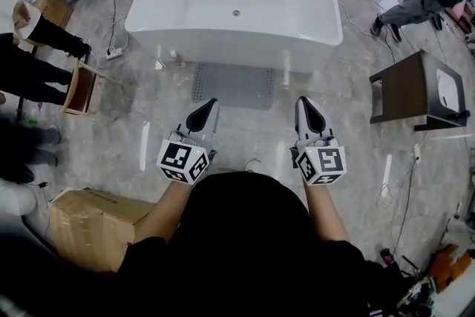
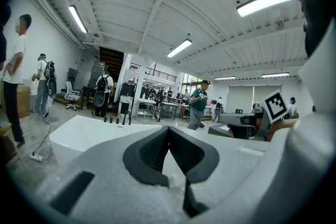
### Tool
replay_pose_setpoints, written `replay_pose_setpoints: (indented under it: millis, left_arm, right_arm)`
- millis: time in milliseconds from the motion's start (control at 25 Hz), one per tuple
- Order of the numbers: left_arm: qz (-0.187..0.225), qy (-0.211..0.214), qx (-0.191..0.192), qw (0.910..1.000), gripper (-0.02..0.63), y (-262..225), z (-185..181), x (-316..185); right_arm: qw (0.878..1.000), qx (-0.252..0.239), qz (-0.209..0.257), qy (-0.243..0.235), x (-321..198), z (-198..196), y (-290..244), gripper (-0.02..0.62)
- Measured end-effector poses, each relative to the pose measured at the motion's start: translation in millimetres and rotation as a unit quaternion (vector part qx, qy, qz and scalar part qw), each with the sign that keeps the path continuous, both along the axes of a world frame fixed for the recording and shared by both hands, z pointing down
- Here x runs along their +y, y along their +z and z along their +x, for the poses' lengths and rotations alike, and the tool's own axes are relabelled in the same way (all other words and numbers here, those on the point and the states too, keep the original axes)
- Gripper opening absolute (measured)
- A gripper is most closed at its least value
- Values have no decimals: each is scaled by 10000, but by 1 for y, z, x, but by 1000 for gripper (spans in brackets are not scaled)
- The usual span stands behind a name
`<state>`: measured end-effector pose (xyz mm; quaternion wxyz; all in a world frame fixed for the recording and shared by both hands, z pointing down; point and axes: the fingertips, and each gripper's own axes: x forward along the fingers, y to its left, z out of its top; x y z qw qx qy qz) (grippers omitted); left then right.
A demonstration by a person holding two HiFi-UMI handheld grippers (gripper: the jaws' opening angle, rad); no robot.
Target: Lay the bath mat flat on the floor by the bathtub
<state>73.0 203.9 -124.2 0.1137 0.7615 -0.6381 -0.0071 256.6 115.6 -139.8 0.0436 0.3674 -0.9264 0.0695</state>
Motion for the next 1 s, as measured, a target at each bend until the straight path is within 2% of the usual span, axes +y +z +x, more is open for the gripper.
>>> replay_pose_setpoints:
  millis: [280,1000]
  left_arm:
    - [78,122,-73,9999,15,-11,14,-2]
    - [31,141,-45,9999,15,-2,33,14]
  right_arm:
    - [9998,98,-27,194,-10,21,1,14]
    - [9996,241,-92,134,6,39,16,12]
